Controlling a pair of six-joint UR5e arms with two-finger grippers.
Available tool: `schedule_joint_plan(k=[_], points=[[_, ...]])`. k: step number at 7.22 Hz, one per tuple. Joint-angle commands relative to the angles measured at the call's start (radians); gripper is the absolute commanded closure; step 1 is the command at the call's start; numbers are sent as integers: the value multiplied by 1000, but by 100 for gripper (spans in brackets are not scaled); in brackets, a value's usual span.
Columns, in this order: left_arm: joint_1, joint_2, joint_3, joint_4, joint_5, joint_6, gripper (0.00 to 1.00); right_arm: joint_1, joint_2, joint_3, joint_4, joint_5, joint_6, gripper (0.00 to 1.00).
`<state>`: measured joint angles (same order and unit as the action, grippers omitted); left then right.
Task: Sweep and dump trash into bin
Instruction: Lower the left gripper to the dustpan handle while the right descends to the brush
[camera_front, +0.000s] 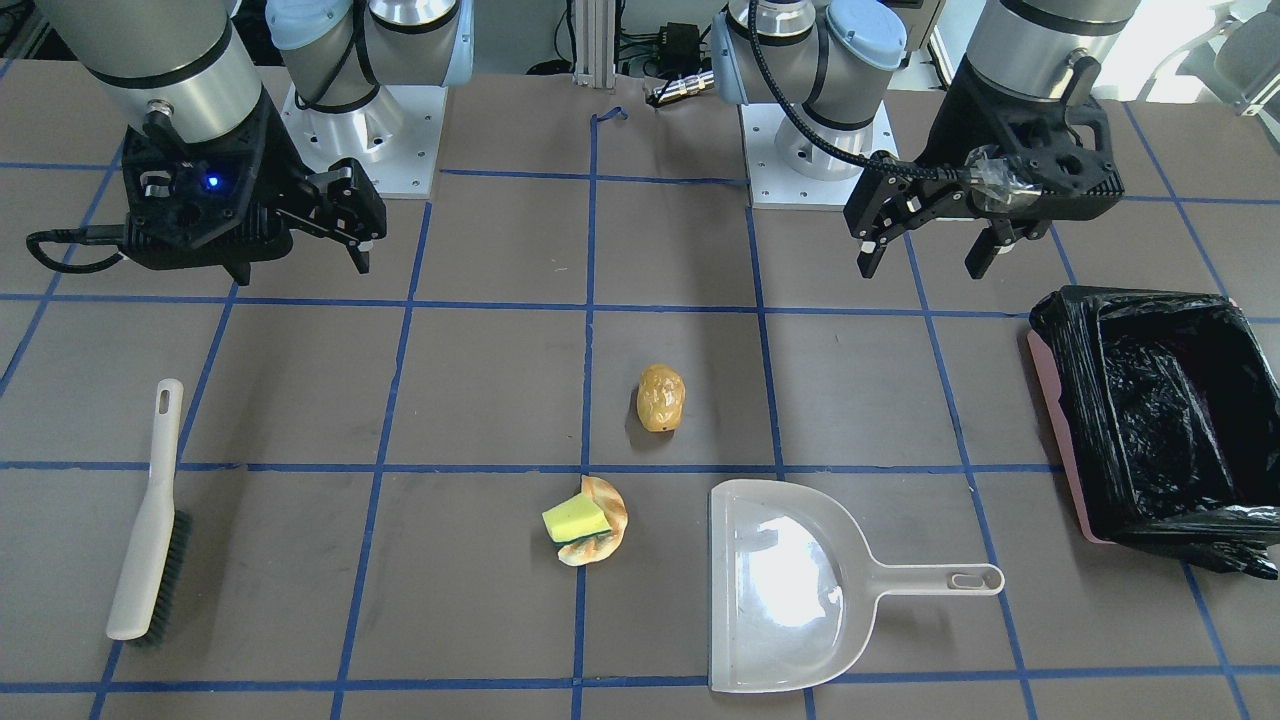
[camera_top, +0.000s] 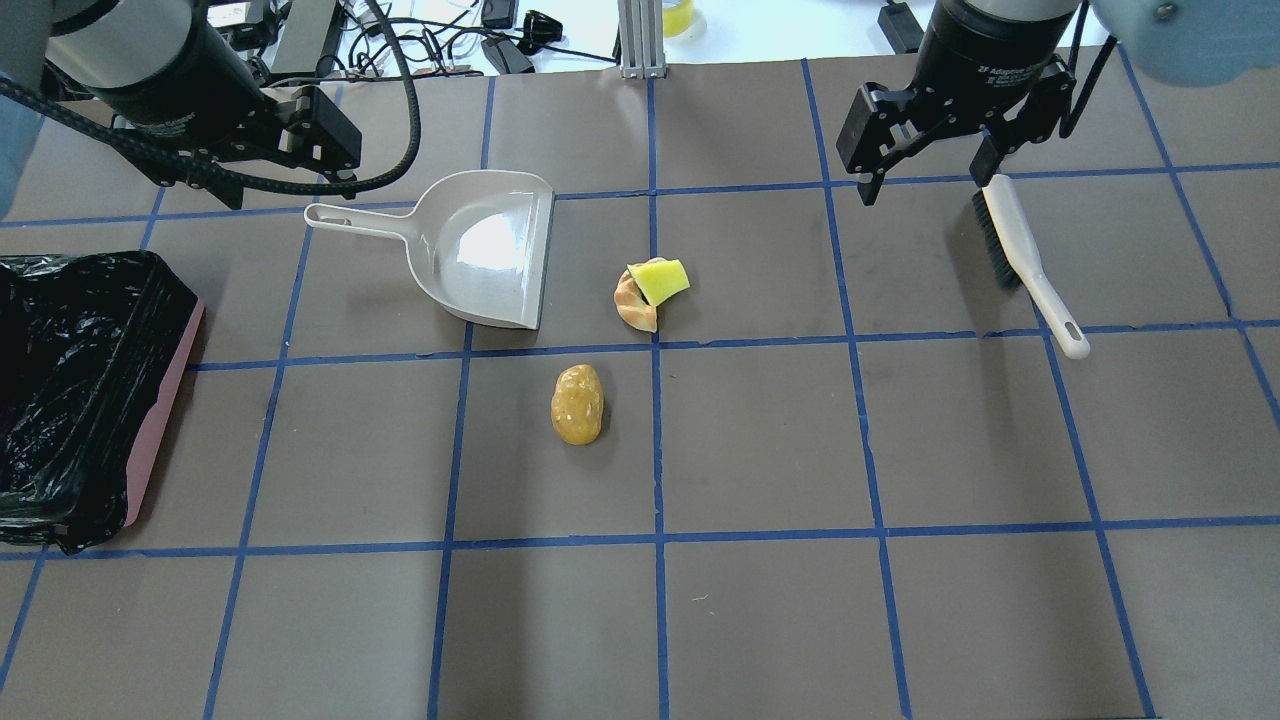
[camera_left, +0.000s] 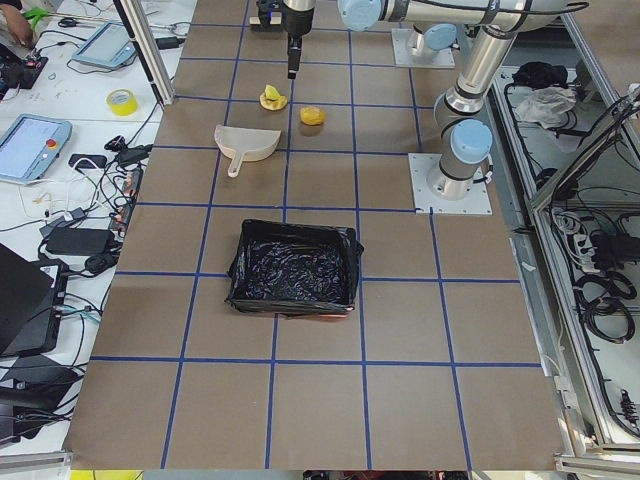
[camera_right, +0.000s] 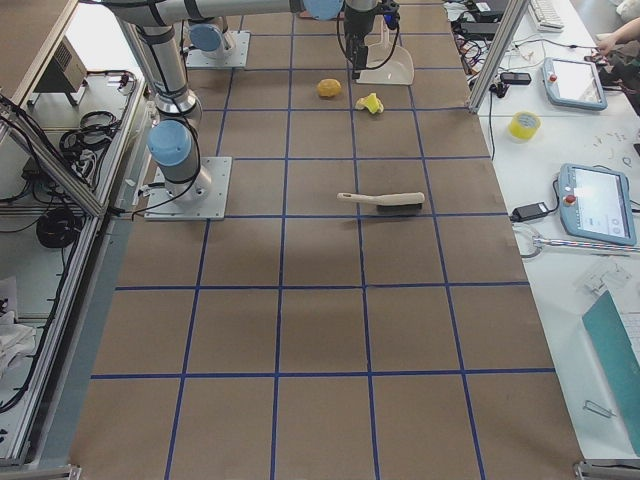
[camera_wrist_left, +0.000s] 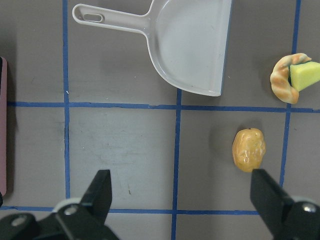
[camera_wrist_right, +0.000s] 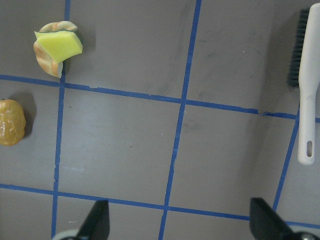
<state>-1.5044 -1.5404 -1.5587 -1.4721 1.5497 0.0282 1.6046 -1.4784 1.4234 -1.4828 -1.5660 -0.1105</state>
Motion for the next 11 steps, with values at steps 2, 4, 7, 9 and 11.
schedule_joint_plan(k=[2, 4, 7, 9, 11], points=[[3, -10, 0, 1, 0, 4, 0, 0, 3, 11, 4, 3, 2, 0], [4, -17, -4, 3, 1, 30, 0, -56, 9, 32, 1, -2, -21, 0], [9, -64, -76, 47, 155, 391, 0, -239, 7, 211, -196, -69, -145, 0], [9, -186, -81, 118, 120, 620, 0, -348, 9, 348, -377, -103, -312, 0], [10, -312, -67, 266, 125, 938, 0, -370, 47, 493, -650, -101, -319, 1]])
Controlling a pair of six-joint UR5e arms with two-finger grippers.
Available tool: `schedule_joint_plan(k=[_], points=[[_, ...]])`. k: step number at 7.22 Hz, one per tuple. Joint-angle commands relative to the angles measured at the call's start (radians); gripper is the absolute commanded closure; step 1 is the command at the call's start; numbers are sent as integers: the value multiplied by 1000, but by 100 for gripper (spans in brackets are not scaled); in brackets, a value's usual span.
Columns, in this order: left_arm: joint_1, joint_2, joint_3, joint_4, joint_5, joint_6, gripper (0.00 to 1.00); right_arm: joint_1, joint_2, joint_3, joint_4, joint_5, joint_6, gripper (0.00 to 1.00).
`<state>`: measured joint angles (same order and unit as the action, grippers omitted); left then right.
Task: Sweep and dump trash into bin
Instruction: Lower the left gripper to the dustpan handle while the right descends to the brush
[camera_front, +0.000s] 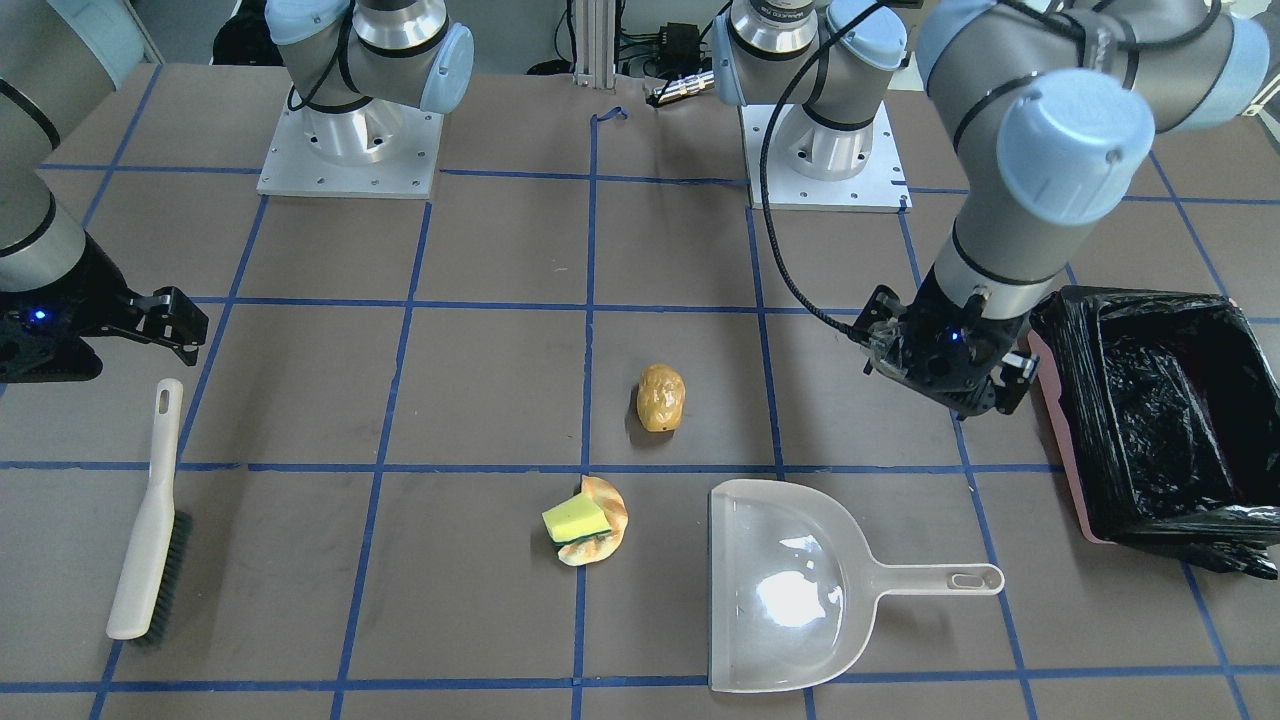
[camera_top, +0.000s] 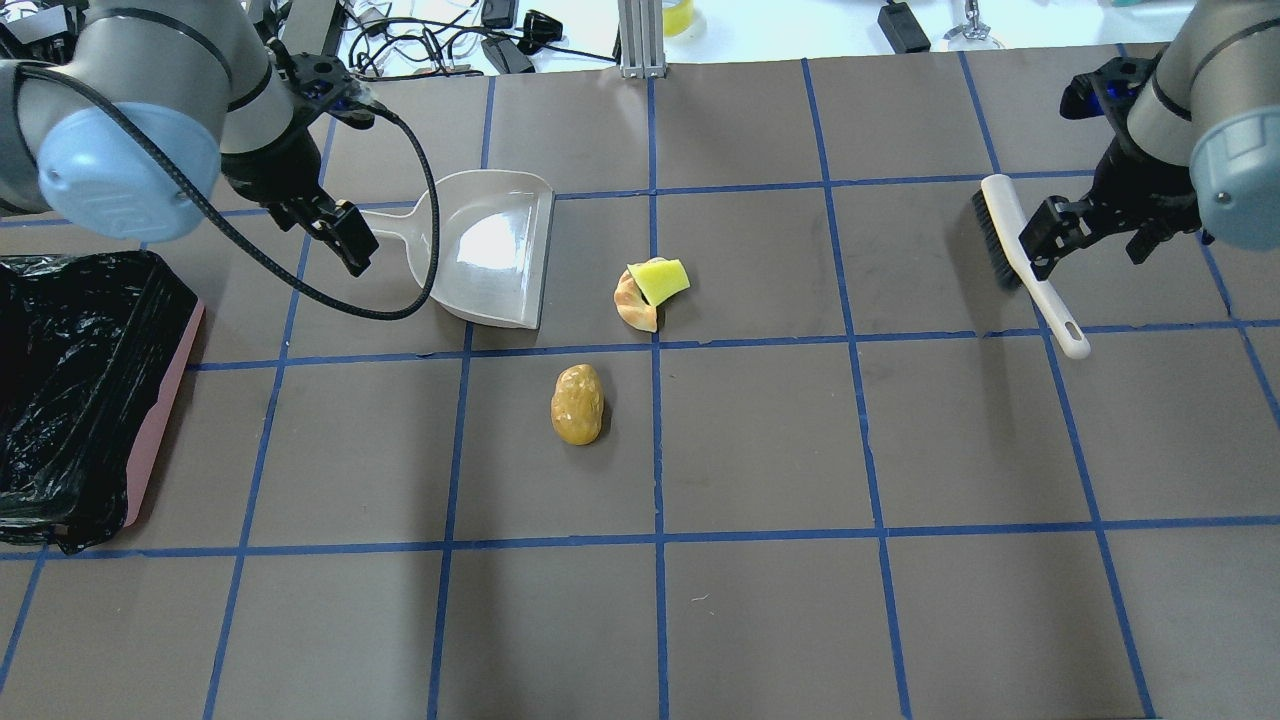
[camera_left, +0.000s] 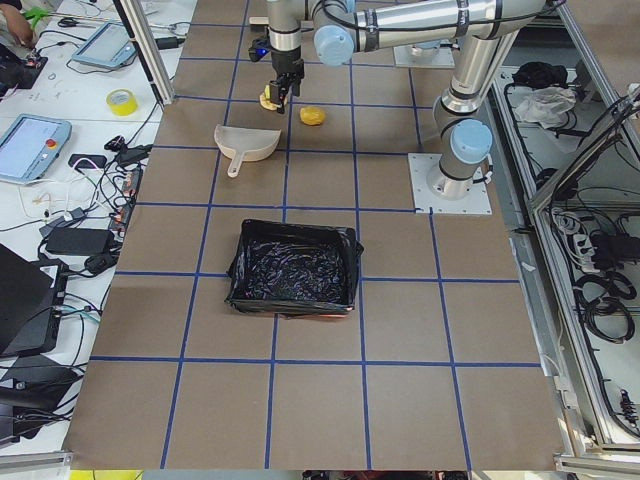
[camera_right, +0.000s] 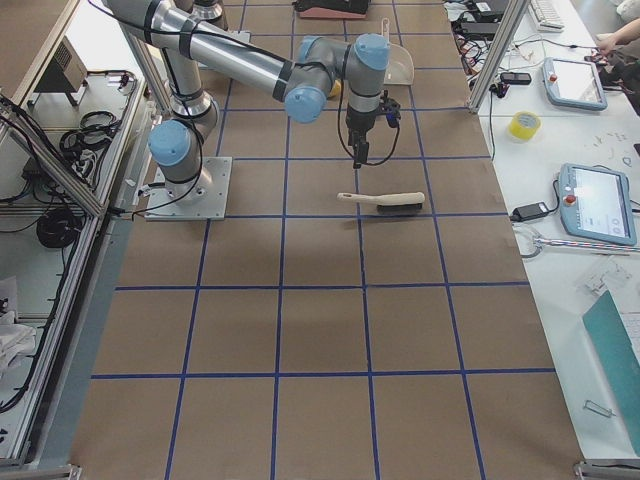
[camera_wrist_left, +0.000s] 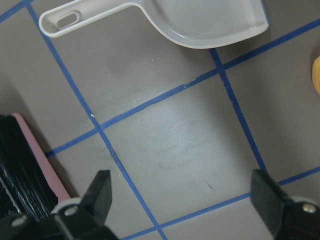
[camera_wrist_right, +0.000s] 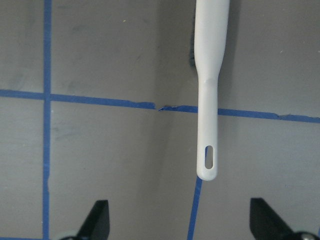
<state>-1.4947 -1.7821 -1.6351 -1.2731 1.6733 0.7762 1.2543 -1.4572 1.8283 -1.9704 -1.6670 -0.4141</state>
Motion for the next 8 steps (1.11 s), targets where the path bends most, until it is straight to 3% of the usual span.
schedule_joint_plan(k=[1, 3, 5, 7, 8], points=[[14, -107, 15, 119, 5, 363, 0, -19, 52, 138, -271, 0, -40, 1], [53, -192, 23, 283, -4, 697, 0, -19, 107, 143, -340, 1, -80, 5], [54, -281, 52, 357, -4, 861, 0, -38, 152, 143, -369, 3, -110, 6], [57, -324, 54, 388, -50, 911, 0, -44, 158, 143, -387, 33, -124, 10], [60, -330, 58, 391, -49, 923, 0, -83, 158, 141, -383, 109, -126, 10]])
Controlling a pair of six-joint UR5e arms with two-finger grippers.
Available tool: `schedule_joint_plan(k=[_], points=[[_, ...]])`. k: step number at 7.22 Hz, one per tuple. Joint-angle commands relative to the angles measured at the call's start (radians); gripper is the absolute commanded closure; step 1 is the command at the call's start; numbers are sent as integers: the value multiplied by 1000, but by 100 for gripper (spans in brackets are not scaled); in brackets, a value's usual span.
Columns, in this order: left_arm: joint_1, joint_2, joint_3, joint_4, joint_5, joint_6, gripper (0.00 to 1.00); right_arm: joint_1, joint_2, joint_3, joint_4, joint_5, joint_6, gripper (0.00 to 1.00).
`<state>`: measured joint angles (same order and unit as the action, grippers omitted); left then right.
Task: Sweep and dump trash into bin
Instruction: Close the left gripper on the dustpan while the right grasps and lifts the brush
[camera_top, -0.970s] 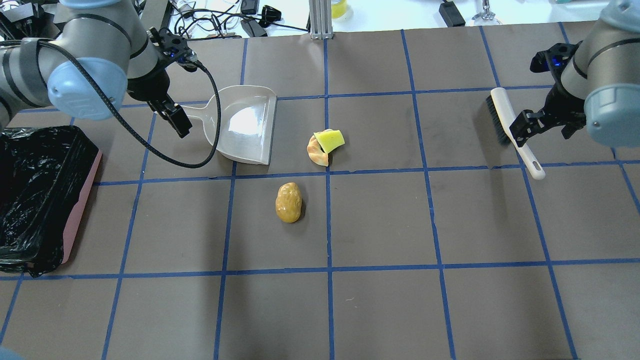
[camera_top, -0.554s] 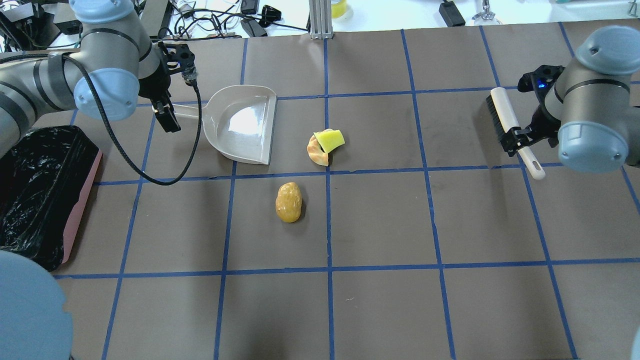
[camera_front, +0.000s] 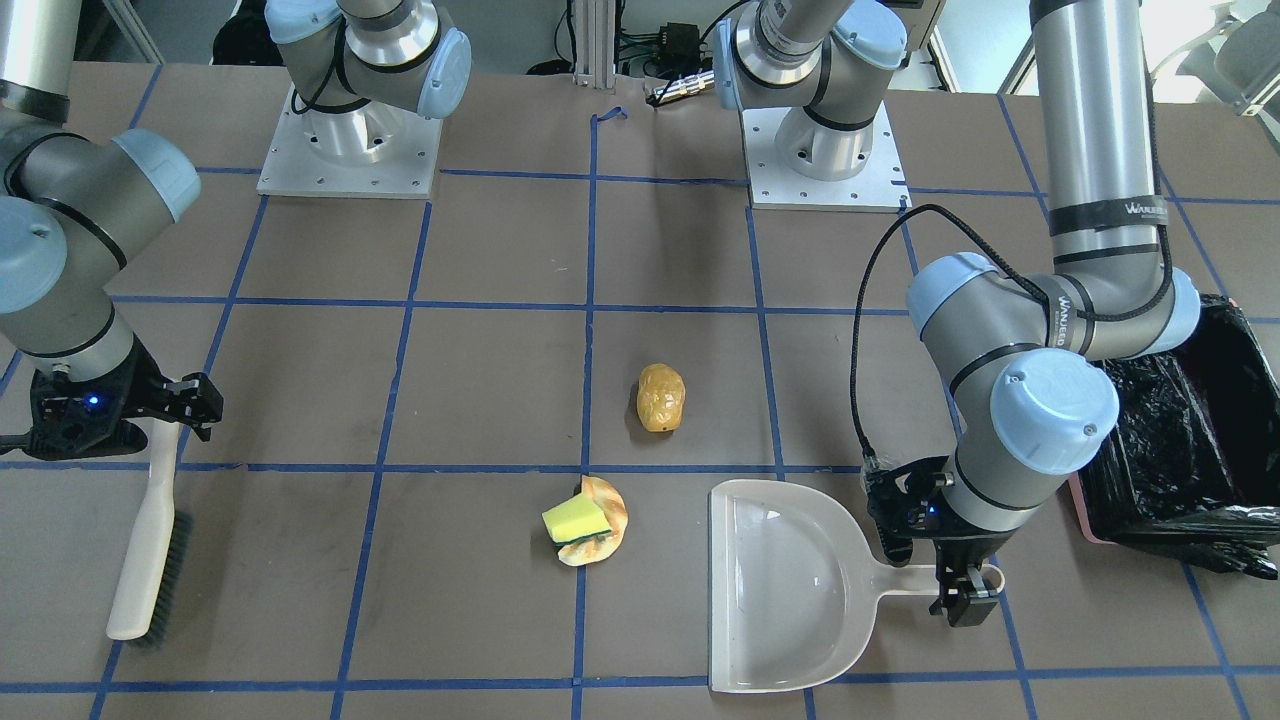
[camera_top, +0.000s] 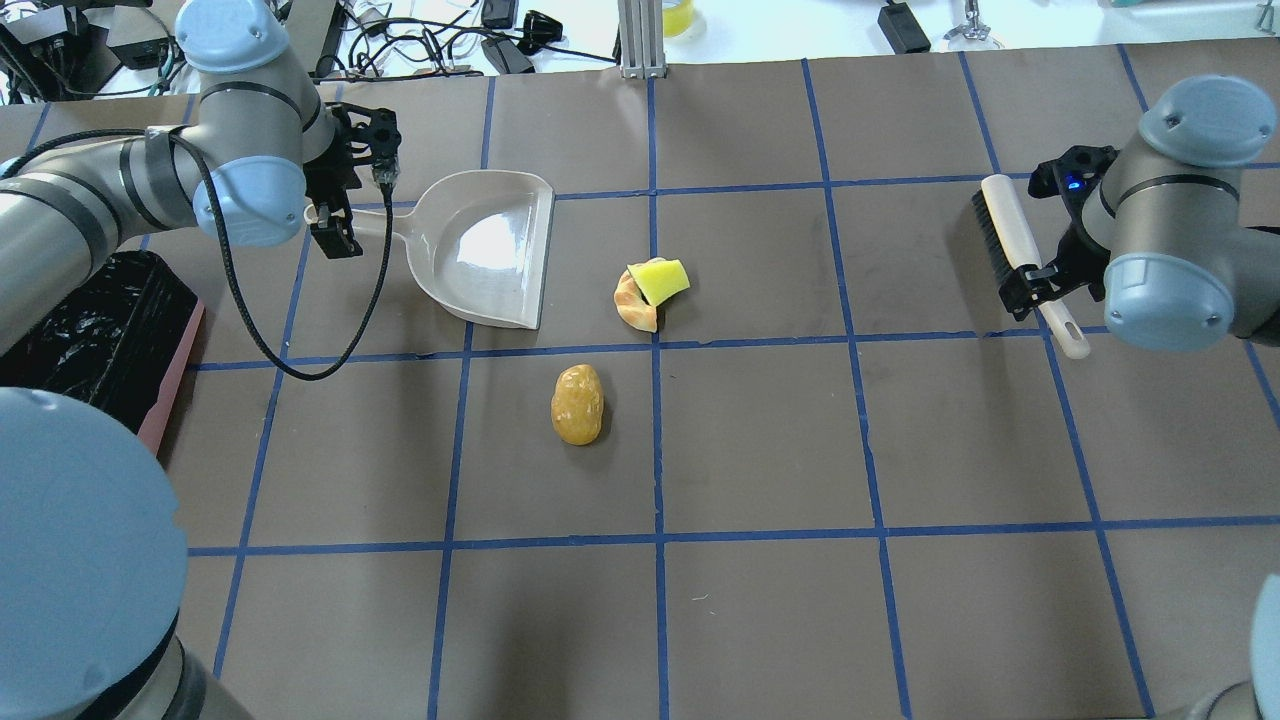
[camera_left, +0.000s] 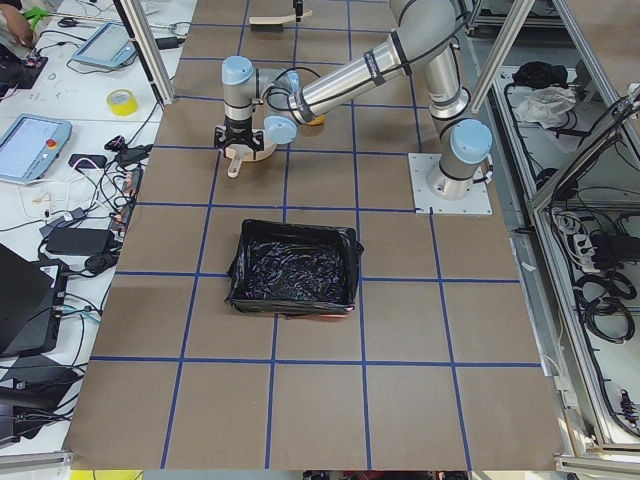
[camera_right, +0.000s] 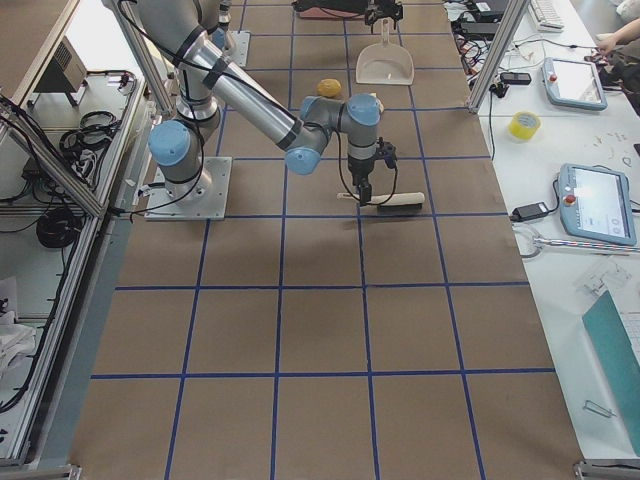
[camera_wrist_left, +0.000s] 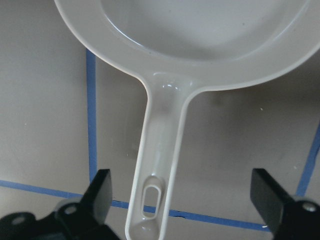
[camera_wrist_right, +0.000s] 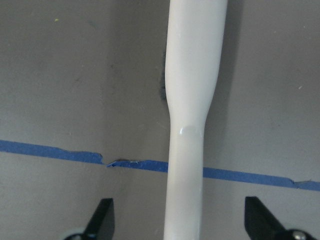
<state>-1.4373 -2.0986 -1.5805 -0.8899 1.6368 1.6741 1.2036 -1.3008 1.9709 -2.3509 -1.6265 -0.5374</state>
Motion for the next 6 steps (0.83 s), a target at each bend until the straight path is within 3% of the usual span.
schedule_joint_plan(k=[1, 2, 3, 5, 6], points=[[21, -15, -10, 8, -38, 24, 0, -61, 3, -1, 5, 82, -4, 10], [41, -15, -18, 5, -75, 27, 0, -61, 2, -1, 7, 82, -1, 11], [54, -15, -10, 8, -75, 27, 0, -59, 2, 0, 10, 83, 5, 19], [55, -17, -19, 8, -78, 26, 0, -61, -3, 0, 34, 85, 7, 48], [54, -17, -18, 9, -80, 21, 8, -59, -6, 0, 35, 88, 8, 58]])
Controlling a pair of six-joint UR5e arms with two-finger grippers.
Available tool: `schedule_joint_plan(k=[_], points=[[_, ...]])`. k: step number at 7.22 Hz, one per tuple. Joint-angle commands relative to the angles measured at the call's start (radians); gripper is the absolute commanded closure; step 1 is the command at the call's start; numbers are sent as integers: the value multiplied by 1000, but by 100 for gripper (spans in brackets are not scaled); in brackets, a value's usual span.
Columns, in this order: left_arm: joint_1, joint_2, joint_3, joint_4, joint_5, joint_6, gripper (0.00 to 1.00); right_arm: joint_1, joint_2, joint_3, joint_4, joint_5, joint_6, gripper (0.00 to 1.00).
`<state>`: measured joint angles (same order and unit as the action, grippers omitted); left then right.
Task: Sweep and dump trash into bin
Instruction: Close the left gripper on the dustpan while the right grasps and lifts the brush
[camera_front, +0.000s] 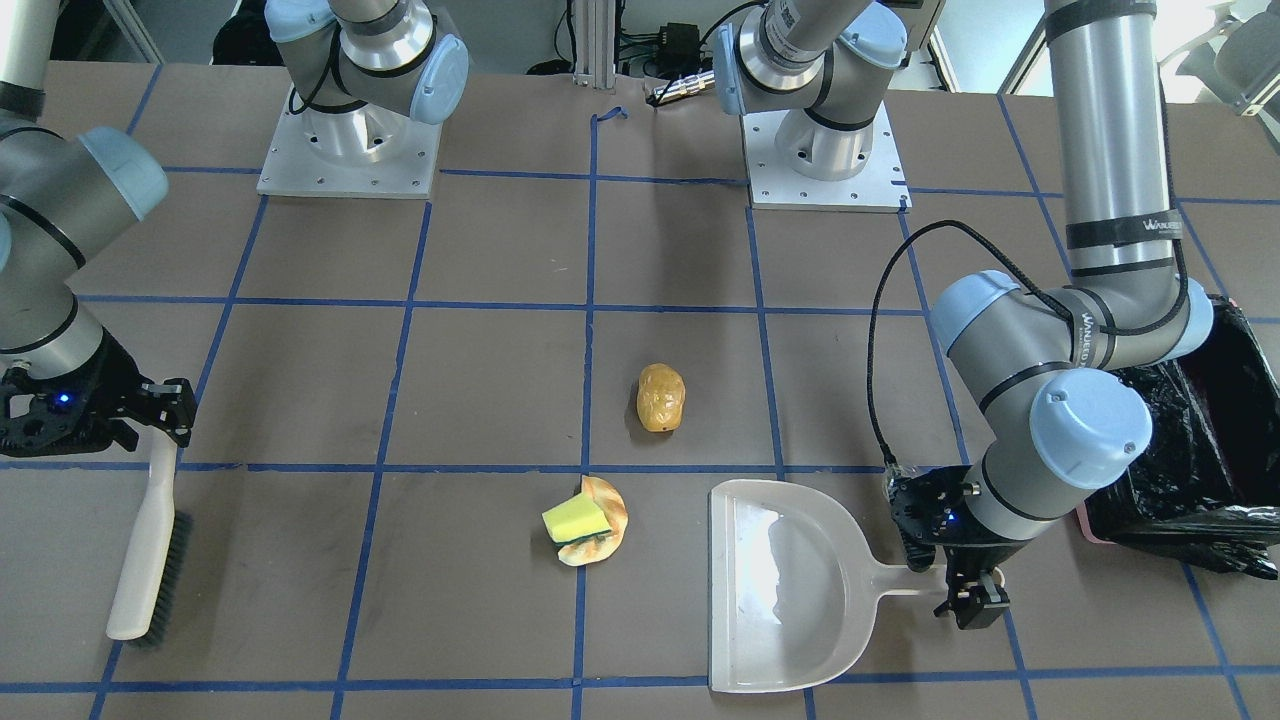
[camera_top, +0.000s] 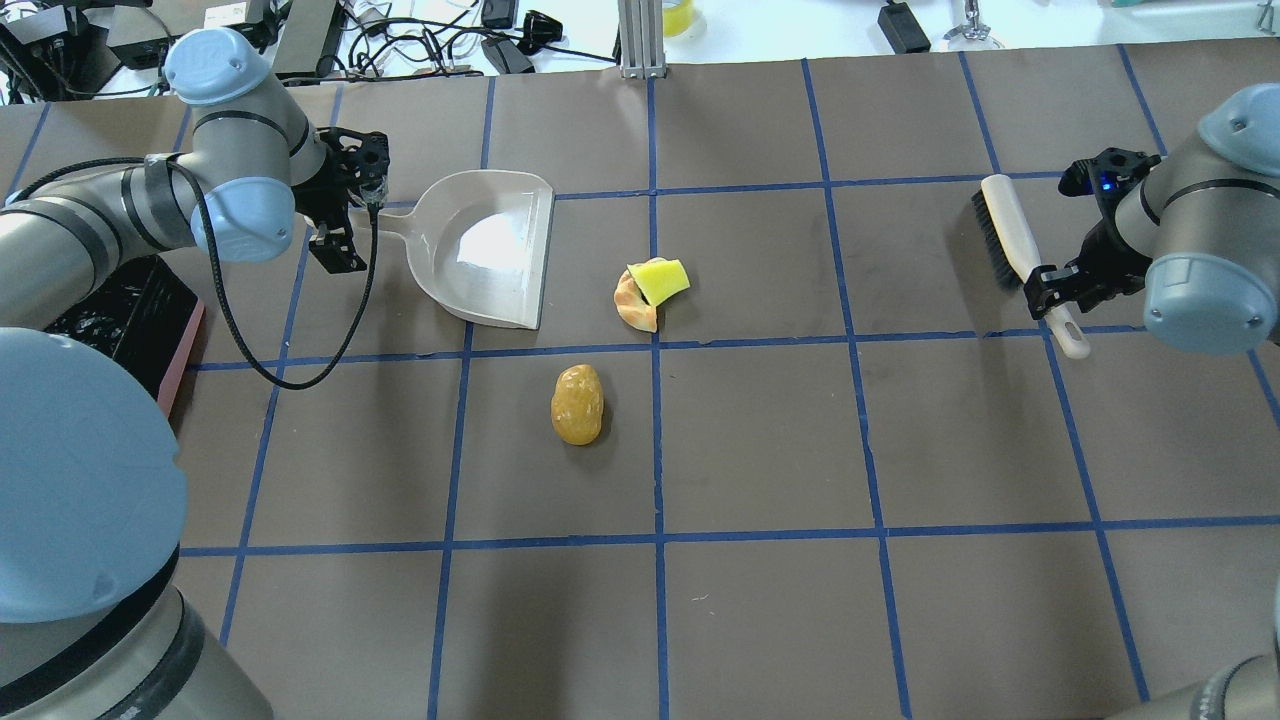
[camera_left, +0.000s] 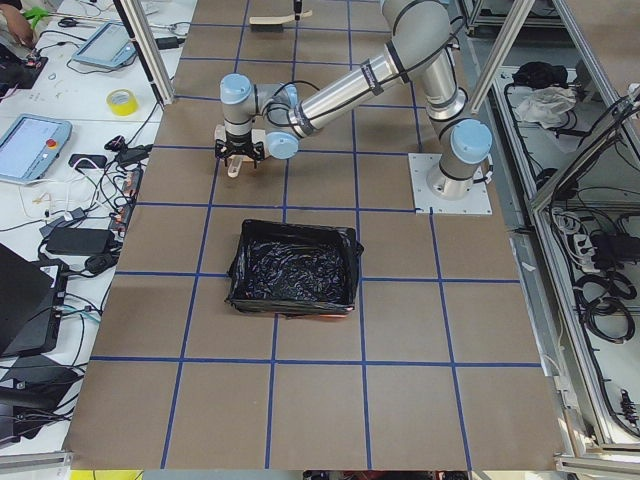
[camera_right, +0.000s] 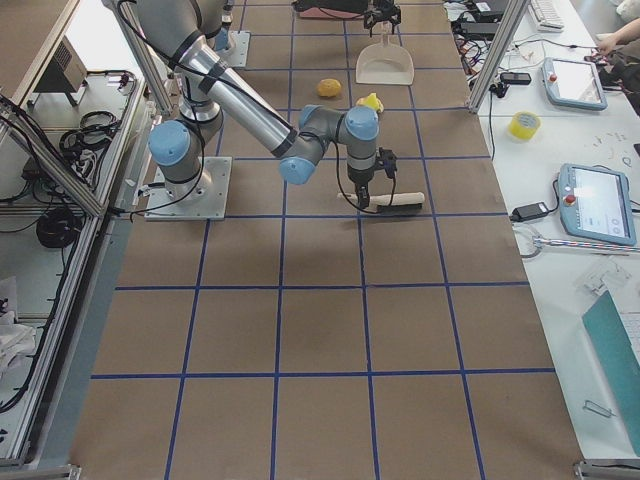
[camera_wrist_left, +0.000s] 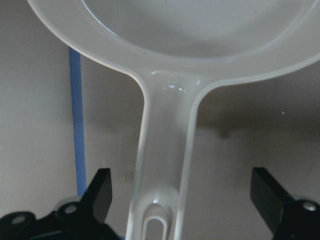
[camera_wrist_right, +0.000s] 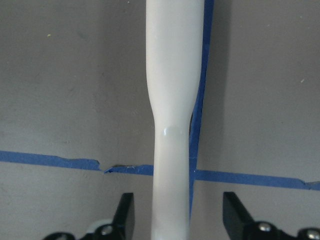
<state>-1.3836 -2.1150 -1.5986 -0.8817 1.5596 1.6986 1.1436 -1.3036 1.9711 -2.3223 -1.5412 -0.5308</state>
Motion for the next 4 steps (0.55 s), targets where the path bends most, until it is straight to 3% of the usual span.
schedule_joint_plan(k=[1, 3, 4], points=[[0, 1, 0, 16, -1, -7, 34, -1, -3, 0, 12, 3, 11, 67], [0, 6, 0, 35, -1, -4, 100, 1, -2, 2, 14, 6, 15, 72], [0, 7, 0, 36, -1, -4, 100, -1, -5, -1, 12, 9, 20, 78]])
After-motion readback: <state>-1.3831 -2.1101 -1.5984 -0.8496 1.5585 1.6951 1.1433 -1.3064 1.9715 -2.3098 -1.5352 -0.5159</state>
